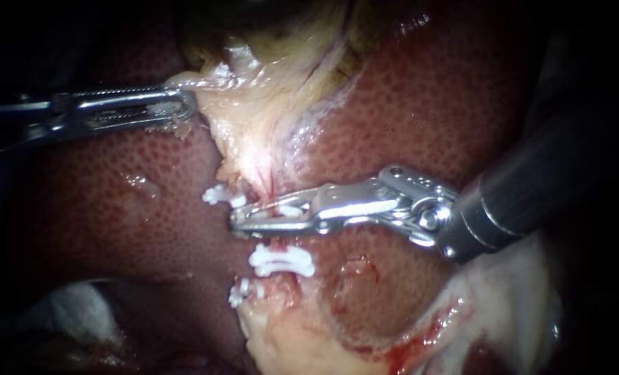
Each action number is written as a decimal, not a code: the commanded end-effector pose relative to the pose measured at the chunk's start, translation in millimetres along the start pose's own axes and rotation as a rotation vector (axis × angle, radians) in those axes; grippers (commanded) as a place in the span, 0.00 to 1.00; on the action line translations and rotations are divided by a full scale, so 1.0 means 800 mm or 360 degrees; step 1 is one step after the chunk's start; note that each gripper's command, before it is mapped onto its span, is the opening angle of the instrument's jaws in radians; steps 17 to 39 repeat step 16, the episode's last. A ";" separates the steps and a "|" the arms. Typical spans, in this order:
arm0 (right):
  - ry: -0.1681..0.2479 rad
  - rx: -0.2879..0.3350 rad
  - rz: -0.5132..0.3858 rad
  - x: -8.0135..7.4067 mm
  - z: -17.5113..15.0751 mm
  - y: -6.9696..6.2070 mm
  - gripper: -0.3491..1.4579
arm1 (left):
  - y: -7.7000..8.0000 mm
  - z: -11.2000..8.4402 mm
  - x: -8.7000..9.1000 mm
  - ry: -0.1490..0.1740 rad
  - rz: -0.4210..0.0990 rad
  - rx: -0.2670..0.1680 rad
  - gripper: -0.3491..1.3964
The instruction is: Clipping third clip right tube
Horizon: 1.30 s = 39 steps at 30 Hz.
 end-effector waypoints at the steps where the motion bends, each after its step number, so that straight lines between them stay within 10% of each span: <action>1: 0.0000 -0.0001 -0.0004 -0.0001 -0.0001 0.0001 0.00 | 0.0000 0.0000 0.0000 0.0000 0.0000 0.0001 0.00; 39: -0.0001 -0.0001 -0.0006 -0.0004 -0.0001 0.0001 0.00 | 0.0001 0.0002 0.0000 0.0001 0.0000 0.0002 0.00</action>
